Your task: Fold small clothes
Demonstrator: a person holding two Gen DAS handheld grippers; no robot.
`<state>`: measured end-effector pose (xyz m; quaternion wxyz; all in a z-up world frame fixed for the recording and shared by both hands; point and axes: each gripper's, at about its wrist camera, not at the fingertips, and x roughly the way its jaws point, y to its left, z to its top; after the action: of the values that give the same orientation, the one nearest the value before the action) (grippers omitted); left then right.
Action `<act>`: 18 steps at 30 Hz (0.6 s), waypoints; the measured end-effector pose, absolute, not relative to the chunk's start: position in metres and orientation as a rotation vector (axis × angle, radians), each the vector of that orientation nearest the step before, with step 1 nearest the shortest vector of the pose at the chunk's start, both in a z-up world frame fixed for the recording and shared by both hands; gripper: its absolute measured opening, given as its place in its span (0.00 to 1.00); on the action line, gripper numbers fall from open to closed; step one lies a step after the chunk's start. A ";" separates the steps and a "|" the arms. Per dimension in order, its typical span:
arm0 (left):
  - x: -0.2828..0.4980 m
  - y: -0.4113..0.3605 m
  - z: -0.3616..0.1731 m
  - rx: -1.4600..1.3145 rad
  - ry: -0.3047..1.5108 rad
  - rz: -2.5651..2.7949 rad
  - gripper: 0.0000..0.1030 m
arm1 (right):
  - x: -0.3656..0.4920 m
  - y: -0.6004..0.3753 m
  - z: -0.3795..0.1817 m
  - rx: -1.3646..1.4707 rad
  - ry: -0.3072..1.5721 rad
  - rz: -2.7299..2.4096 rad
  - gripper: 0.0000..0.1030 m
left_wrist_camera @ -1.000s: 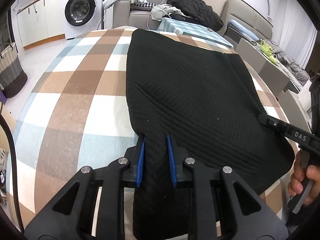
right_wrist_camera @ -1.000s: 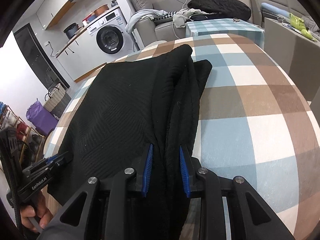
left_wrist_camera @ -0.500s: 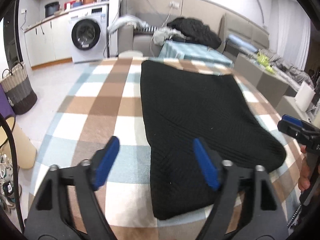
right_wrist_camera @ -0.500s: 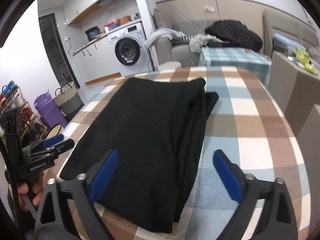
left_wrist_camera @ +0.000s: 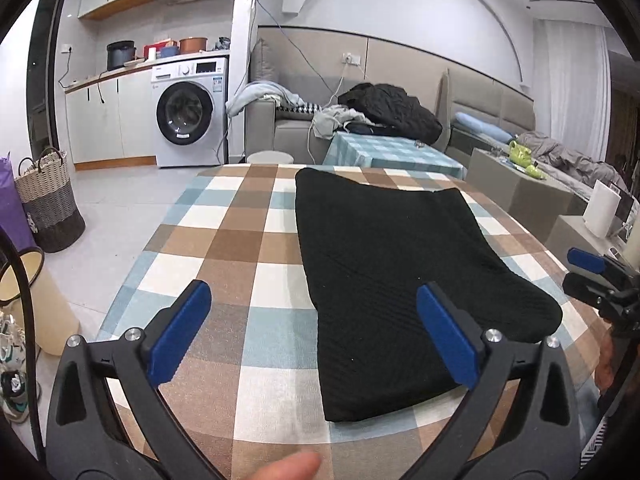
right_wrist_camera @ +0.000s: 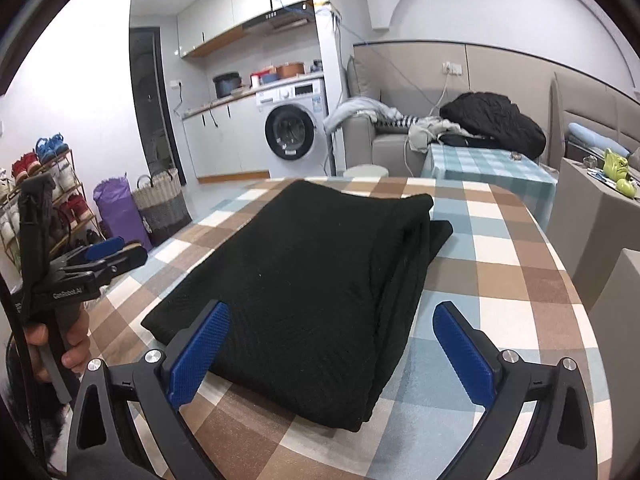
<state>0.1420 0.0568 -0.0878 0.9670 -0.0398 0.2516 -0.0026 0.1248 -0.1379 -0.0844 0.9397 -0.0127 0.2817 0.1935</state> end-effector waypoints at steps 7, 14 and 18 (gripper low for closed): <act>0.125 0.053 -0.095 -0.053 0.467 -0.008 0.99 | 0.111 -0.139 -0.086 -0.029 0.502 0.415 1.00; 0.115 0.058 -0.095 -0.060 0.428 -0.006 0.99 | 0.105 -0.143 -0.086 -0.013 0.444 0.419 1.00; 0.114 0.059 -0.094 -0.067 0.425 -0.011 0.99 | 0.106 -0.146 -0.089 -0.002 0.443 0.416 1.00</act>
<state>0.1143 0.0588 -0.0937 0.9770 -0.0333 0.2107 -0.0055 0.1062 -0.1456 -0.0893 0.9542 -0.0011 0.2180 0.2048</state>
